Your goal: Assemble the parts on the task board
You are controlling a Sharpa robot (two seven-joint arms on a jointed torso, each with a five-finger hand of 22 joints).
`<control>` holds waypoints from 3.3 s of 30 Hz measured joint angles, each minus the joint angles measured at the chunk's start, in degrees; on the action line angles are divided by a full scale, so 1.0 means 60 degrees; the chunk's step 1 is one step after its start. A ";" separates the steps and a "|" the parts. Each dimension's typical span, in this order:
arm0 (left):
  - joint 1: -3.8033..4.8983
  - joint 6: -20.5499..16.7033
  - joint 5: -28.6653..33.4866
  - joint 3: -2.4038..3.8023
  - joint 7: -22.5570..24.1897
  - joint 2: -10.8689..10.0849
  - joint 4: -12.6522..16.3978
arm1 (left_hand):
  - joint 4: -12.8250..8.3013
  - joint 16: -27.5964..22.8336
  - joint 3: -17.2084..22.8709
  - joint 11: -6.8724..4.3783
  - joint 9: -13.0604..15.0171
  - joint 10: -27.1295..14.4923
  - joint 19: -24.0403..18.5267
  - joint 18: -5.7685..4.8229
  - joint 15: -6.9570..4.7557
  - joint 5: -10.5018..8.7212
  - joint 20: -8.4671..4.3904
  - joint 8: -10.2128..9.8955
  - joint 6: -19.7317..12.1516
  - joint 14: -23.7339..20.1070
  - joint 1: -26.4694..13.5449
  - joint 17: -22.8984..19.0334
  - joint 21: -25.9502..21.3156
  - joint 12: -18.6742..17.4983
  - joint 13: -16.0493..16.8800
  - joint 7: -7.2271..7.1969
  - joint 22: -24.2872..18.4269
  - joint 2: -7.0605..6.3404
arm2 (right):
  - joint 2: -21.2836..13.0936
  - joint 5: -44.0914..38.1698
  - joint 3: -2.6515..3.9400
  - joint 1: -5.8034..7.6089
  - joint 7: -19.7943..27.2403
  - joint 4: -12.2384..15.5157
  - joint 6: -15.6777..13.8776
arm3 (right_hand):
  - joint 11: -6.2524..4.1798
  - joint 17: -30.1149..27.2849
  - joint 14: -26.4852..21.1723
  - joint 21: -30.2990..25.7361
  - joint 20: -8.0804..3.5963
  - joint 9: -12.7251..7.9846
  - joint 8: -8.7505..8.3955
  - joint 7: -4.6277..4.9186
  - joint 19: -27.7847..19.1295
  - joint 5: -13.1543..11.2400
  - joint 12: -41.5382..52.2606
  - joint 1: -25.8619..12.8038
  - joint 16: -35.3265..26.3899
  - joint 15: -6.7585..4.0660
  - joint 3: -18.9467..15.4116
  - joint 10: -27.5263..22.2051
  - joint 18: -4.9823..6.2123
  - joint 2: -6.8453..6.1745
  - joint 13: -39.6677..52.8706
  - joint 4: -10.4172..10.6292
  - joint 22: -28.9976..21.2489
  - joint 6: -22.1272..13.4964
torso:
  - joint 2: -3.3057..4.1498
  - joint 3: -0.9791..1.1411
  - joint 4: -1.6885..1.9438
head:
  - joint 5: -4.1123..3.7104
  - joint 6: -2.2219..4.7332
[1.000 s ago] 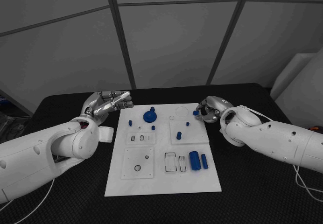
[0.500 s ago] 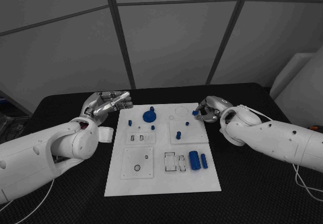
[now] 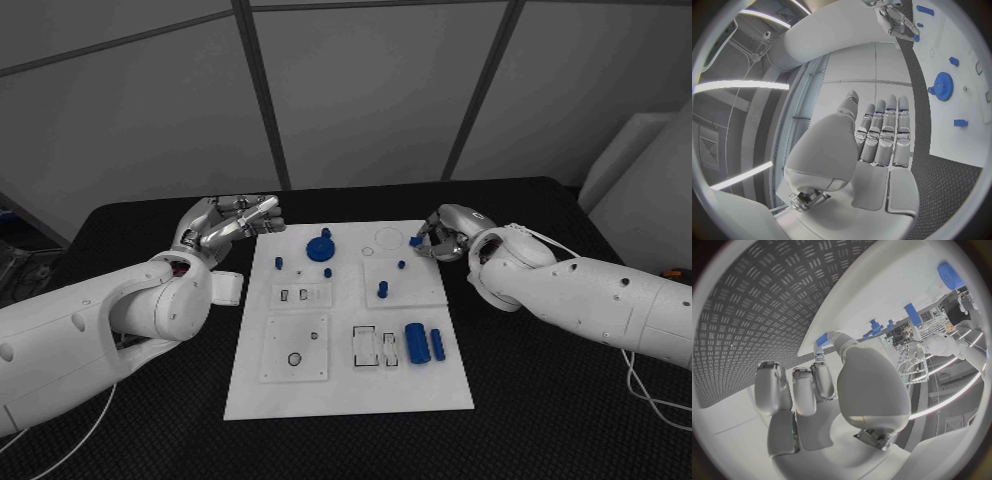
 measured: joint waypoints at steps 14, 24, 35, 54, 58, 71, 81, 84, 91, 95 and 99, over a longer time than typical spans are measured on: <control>-0.0003 0.0004 -0.0023 0.0000 -0.0034 -0.0008 -0.0007 | -0.0027 0.0000 0.0027 0.0000 0.0000 0.0000 0.0000 0.0000 0.0000 0.0000 0.0000 0.0000 -0.0036 0.0000 0.0000 0.0003 0.0000 0.0000 0.0000 0.0036 0.0001 0.0000 | -0.0072 0.0022 -0.0021 -0.0034 -0.0047 0.0239 -0.0297 | -0.0085 -0.0001 -0.0001 0.0083 -0.0136 0.0015 0.0107 -0.0045 0.0136 -0.0097 0.0000 0.0214 0.0000 -0.0071 0.0555 0.0084 0.0001 0.0208 0.0000 -0.0266 0.0000 0.0259 | 0.0000 0.0003 0.0005 | 0.0030 0.0005; -0.0004 0.0081 -0.0165 0.0000 -0.0118 -0.0031 0.0016 | -0.0052 0.0000 0.0052 -0.0021 0.0000 0.0021 0.0000 0.0000 -0.0035 0.0000 0.0000 0.0000 -0.0036 0.0172 -0.0040 0.0066 0.0079 0.0000 0.0000 0.0036 0.0003 0.0041 | -0.0395 -0.0125 -0.0020 -0.0031 -0.0040 0.0990 -0.0425 | -0.0119 -0.0002 -0.0001 0.0159 -0.0132 0.0022 0.0165 -0.0047 0.0207 -0.0044 0.0045 0.0225 0.0054 -0.0071 0.0583 0.0119 0.0000 0.0196 0.0000 -0.0260 0.0000 0.0262 | -0.0013 -0.0010 -0.0005 | 0.0044 0.0046; -0.0004 0.0369 -0.0667 0.0000 -0.0379 -0.0075 0.0087 | -0.0078 0.0443 0.0078 -0.0125 0.0000 0.0464 0.0363 -0.0414 -0.0259 0.0000 -0.0189 0.0000 0.0156 0.0773 -0.0077 0.0295 0.0444 0.0000 0.0030 -0.0018 0.0154 0.0077 | -0.0539 -0.0274 0.0243 0.0250 -0.0066 0.1893 -0.0409 | -0.0154 -0.0002 -0.0001 0.0195 -0.0166 0.0022 0.0163 -0.0027 0.0240 -0.0004 0.0045 0.0072 0.0054 -0.0070 0.0619 0.0154 0.0000 0.0263 0.0000 -0.0271 0.0000 0.0321 | -0.0016 -0.0017 -0.0011 | 0.0074 0.0083; 0.0000 0.0790 -0.2489 0.0000 -0.1201 -0.0071 0.0127 | 0.0059 0.3317 0.0128 -0.0704 0.0000 0.1899 0.1717 -0.0136 -0.0940 0.0000 -0.0929 0.0000 0.0551 0.2496 -0.0293 0.1992 0.2072 0.0544 0.0347 -0.0412 0.0989 0.0113 | -0.0126 -0.0283 0.0278 0.0458 -0.0189 0.3143 0.0150 | -0.0238 -0.0003 -0.0001 0.0272 -0.0201 0.0022 0.0208 -0.0040 0.0343 0.0513 0.0153 -0.0250 0.0054 -0.0139 0.0576 0.0239 0.0000 0.0265 0.0001 -0.0125 0.0000 0.0331 | -0.0051 -0.0039 0.0005 | 0.0413 0.0042; -0.0012 0.0986 -0.3366 -0.0003 -0.1437 -0.0075 0.0211 | 0.0068 0.6049 0.0250 -0.0893 0.0000 0.2223 0.2123 -0.0135 -0.1130 0.0000 -0.1190 0.0000 0.0643 0.2701 -0.0333 0.4208 0.3092 0.1110 0.0737 -0.0521 0.1612 0.0072 | 0.0089 -0.0264 0.0278 0.0459 -0.0198 0.3237 0.0328 | -0.0238 -0.0003 -0.0001 0.0296 -0.0201 0.0022 0.0211 -0.0043 0.0343 0.0616 0.0156 -0.0274 0.0054 -0.0139 0.0550 0.0238 0.0000 0.0257 0.0001 -0.0099 -0.0001 0.0328 | -0.0051 -0.0042 0.0011 | 0.0557 -0.0022; -0.0216 0.1433 -0.5640 -0.0007 -0.1817 -0.0213 0.0437 | -0.0013 1.0652 0.0517 -0.1005 0.0000 0.1705 0.1750 -0.0579 -0.1247 0.0048 -0.1314 0.0000 0.0579 0.2607 -0.0430 0.8829 0.5255 0.3069 0.2420 -0.0648 0.3159 -0.0025 | 0.0672 -0.0327 0.0208 0.0460 -0.0192 0.3144 0.0739 | -0.0272 -0.0003 -0.0036 0.0341 -0.0201 0.0022 0.0196 -0.0019 0.0343 0.0713 0.0156 -0.0398 0.0053 -0.0172 0.0517 0.0273 0.0000 0.0281 0.0001 -0.0070 0.0007 0.0356 | -0.0079 -0.0060 0.0051 | 0.0841 -0.0247; -0.0341 0.1472 -0.6543 -0.0007 -0.1828 -0.0238 0.0506 | -0.0092 1.0515 0.0652 -0.1022 -0.0003 0.1395 0.1478 -0.0613 -0.1244 0.0048 -0.1285 0.0000 0.0508 0.2370 -0.0377 0.8437 0.5422 0.3294 0.2661 -0.0714 0.3339 -0.0078 | 0.0965 -0.0405 0.0155 0.0458 -0.0184 0.3040 0.0922 | -0.0272 0.0004 -0.0035 0.0341 -0.0201 0.0023 0.0206 -0.0021 0.0342 0.0713 0.0156 -0.0411 0.0054 -0.0172 0.0510 0.0273 -0.0001 0.0269 0.0001 -0.0066 0.0006 0.0357 | -0.0061 -0.0044 0.0037 | 0.0970 -0.0321; -0.0361 0.1477 -0.6683 -0.0007 -0.1828 -0.0227 0.0519 | -0.0137 1.0502 0.0746 -0.1074 -0.0018 0.1342 0.1410 -0.0649 -0.1278 0.0047 -0.1310 0.0000 0.0361 0.2336 -0.0377 0.8411 0.5479 0.3387 0.2724 -0.0759 0.3388 -0.0078 | 0.1019 -0.0427 0.0146 0.0458 -0.0182 0.3020 0.0961 | -0.0272 0.0003 -0.0035 0.0341 -0.0201 0.0023 0.0220 -0.0022 0.0342 0.0713 0.0156 -0.0424 0.0054 -0.0171 0.0509 0.0273 0.0000 0.0257 0.0001 -0.0066 0.0006 0.0357 | -0.0061 -0.0041 0.0033 | 0.0981 -0.0338; -0.0381 0.1483 -0.6913 -0.0007 -0.1828 -0.0201 0.0529 | -0.0143 1.0502 0.0857 -0.1111 -0.0018 0.1237 0.1363 -0.0640 -0.1280 0.0047 -0.1332 0.0000 0.0126 0.2334 -0.0377 0.8458 0.5549 0.3518 0.2828 -0.0778 0.3469 -0.0077 | 0.1105 -0.0464 0.0121 0.0458 -0.0181 0.2992 0.1041 | -0.0272 0.0003 -0.0035 0.0341 -0.0201 0.0024 0.0221 -0.0042 0.0342 0.0712 0.0192 -0.0448 0.0053 -0.0171 0.0478 0.0273 -0.0001 0.0231 0.0001 -0.0036 0.0005 0.0373 | -0.0061 -0.0037 0.0017 | 0.1000 -0.0361; -0.0385 0.1494 -0.7007 -0.0005 -0.1835 -0.0190 0.0526 | -0.0187 1.0502 0.1012 -0.1112 -0.0018 0.1198 0.1296 -0.0436 -0.1280 0.0131 -0.1333 0.0000 0.0013 0.2335 -0.0326 0.8458 0.5639 0.3573 0.2871 -0.0765 0.3523 -0.0128 | 0.1117 -0.0481 0.0108 0.0457 -0.0181 0.2992 0.1071 | -0.0271 0.0002 -0.0034 0.0341 -0.0201 0.0024 0.0220 -0.0048 0.0342 0.0712 0.0192 -0.0447 0.0053 -0.0173 0.0477 0.0272 -0.0001 0.0230 0.0001 -0.0036 0.0005 0.0375 | -0.0061 -0.0032 0.0016 | 0.1001 -0.0366; -0.0389 0.1509 -0.7088 -0.0005 -0.1856 -0.0188 0.0511 | -0.0269 1.0576 0.1381 -0.1073 -0.0017 0.1072 0.1221 -0.0004 -0.1280 0.0270 -0.1328 0.0000 -0.0072 0.2335 -0.0302 0.8457 0.5751 0.3650 0.2932 -0.0748 0.3610 -0.0152 | 0.1110 -0.0505 0.0104 0.0457 -0.0181 0.3014 0.1085 | -0.0271 0.0002 0.0001 0.0341 -0.0201 0.0025 0.0216 -0.0062 0.0342 0.0711 0.0192 -0.0447 0.0054 -0.0207 0.0449 0.0272 -0.0001 0.0229 0.0001 -0.0063 0.0005 0.0377 | -0.0061 -0.0032 0.0015 | 0.0991 -0.0372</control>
